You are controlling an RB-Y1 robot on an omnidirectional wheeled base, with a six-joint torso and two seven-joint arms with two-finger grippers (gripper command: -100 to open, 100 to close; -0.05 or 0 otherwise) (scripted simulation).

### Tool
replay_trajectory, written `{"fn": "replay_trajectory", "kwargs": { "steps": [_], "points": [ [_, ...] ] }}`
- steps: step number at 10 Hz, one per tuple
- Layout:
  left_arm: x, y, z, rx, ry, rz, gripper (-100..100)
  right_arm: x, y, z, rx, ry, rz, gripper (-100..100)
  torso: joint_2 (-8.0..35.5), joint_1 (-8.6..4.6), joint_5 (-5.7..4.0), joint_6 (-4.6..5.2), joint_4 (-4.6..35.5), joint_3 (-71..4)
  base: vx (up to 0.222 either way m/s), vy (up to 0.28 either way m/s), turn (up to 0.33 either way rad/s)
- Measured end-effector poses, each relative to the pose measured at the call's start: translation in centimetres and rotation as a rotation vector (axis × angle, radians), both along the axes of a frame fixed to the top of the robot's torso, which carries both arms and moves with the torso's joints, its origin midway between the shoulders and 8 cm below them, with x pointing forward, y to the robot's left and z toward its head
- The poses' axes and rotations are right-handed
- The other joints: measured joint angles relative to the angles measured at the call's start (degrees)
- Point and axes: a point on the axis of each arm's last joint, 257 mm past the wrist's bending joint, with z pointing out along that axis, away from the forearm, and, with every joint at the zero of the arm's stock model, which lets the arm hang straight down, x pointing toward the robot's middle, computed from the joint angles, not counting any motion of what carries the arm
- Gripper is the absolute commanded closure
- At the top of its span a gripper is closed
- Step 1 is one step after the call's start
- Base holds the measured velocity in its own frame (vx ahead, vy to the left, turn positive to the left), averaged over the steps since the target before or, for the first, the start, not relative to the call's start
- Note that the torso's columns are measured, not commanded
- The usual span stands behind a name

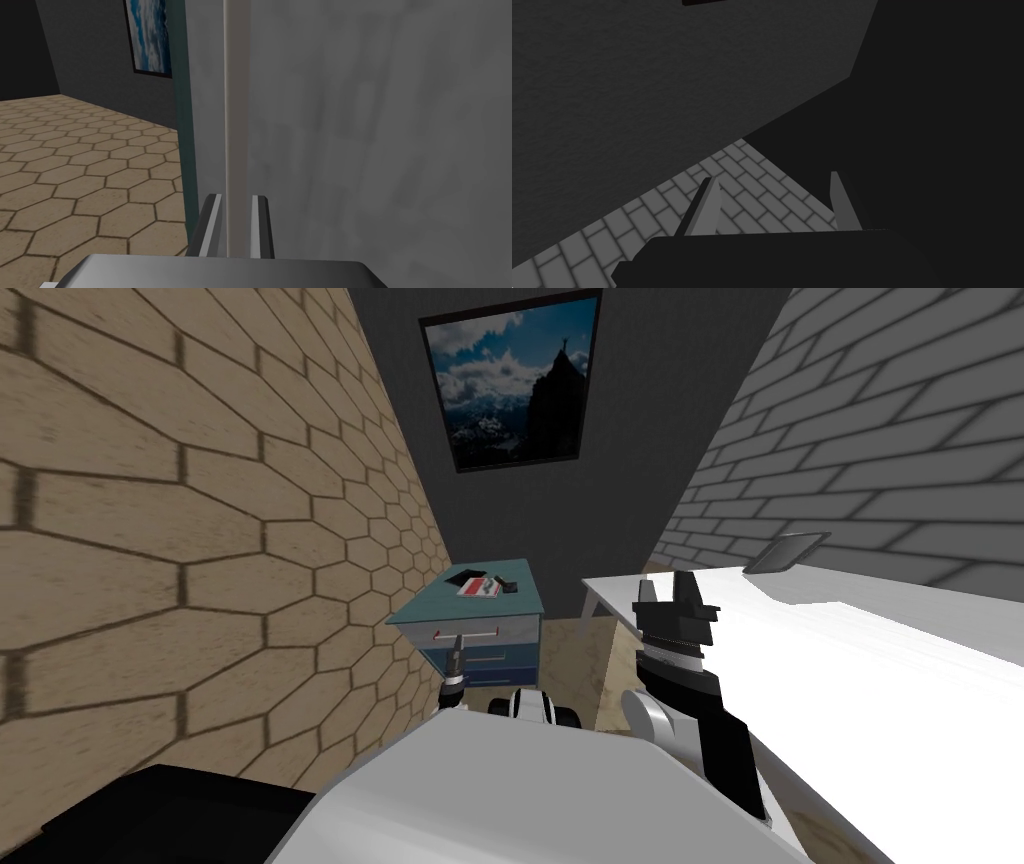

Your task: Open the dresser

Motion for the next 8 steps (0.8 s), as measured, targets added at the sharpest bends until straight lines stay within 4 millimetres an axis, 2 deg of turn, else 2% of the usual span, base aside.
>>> {"fn": "replay_trajectory", "kwargs": {
  "steps": [4, 5, 6, 8],
  "points": [
    [2.2, 0.9, 0.6, -0.001, 0.026, -0.011, 100, 0.0, 0.0, 0.0, 0.000, 0.000, 0.000, 0, 0.0, -0.18, -0.30, -0.01, 0.3, 0.0, -0.190, -0.055, 0.038],
    [2.9, 1.0, 0.8, -0.001, 0.033, -0.015, 100, 0.0, 0.0, 0.0, 0.000, 0.000, 0.000, 0, 0.1, -0.18, -0.37, -0.04, 0.4, 0.0, -0.084, -0.013, 0.004],
    [2.9, 1.0, 0.4, -0.004, 0.044, -0.015, 100, 0.0, 0.0, 0.0, 0.000, 0.000, 0.000, 0, -0.1, -0.16, -0.30, 0.01, 0.3, -0.1, -0.110, -0.034, 0.038],
    [3.0, 1.1, 0.8, -0.002, 0.038, -0.021, 100, 0.0, 0.0, 0.0, 0.000, 0.000, 0.000, 0, 0.3, -0.25, -0.23, 0.00, 0.3, 0.1, -0.218, -0.037, 0.042]
  ]
}}
